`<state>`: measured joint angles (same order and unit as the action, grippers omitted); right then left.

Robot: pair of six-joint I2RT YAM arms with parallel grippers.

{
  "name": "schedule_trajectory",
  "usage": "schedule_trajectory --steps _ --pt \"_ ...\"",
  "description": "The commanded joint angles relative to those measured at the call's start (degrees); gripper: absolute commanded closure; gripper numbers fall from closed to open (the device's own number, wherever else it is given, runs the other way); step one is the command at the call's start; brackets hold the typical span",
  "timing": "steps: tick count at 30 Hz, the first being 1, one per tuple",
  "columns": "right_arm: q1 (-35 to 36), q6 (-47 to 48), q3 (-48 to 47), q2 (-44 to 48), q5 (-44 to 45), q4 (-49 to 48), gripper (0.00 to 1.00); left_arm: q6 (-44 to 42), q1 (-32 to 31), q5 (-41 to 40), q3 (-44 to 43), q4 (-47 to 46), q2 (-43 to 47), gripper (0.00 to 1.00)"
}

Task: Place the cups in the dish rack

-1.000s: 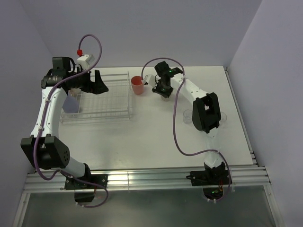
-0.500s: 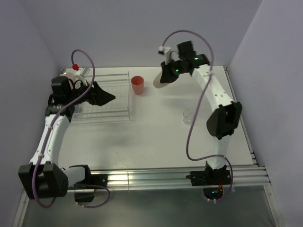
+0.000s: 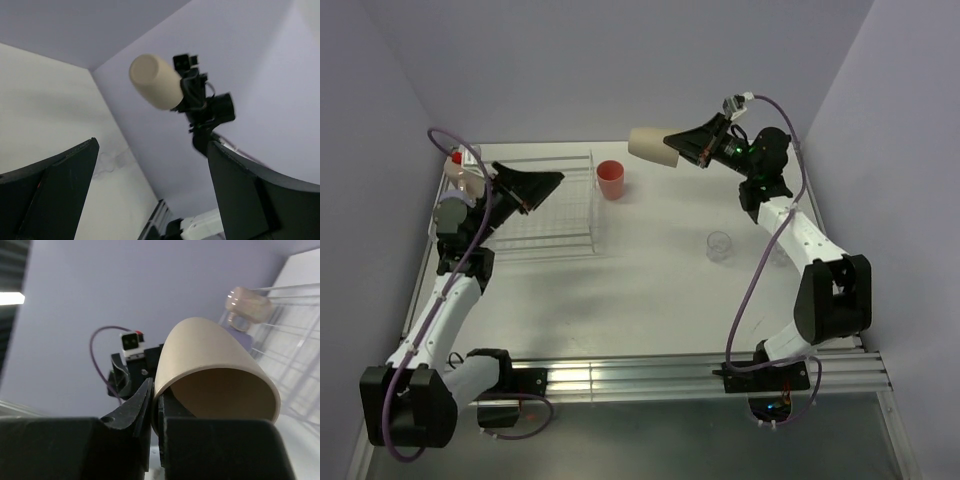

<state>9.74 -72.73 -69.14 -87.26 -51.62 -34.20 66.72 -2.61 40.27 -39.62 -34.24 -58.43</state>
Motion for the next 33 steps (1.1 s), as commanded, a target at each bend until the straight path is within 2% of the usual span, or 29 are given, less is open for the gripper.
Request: schedule_trajectory --steps 1,3,11,21,33 --pt "3.2 -18.0 1.4 1.7 5.0 -18.2 1.0 11.8 -1.3 -8.0 -6.5 -4.5 -1.4 0.01" --pt "4.8 -19.5 3.0 2.4 5.8 -20.9 1.0 16.4 -2.1 -10.9 -8.5 -3.4 -3.0 0.01" --pt "10.0 -17.5 1.3 1.6 5.5 -24.3 1.0 16.1 -7.5 -12.5 -7.9 -3.9 -5.7 0.01" --pt "14.1 -16.0 -1.3 -1.1 4.6 -24.8 1.0 13.4 -10.0 -11.4 -9.8 -5.8 -6.5 0.01" --pt "15.7 -15.1 -3.1 -3.4 4.4 -24.3 1.0 14.8 -12.1 -9.1 -9.8 -13.0 -7.1 0.01"
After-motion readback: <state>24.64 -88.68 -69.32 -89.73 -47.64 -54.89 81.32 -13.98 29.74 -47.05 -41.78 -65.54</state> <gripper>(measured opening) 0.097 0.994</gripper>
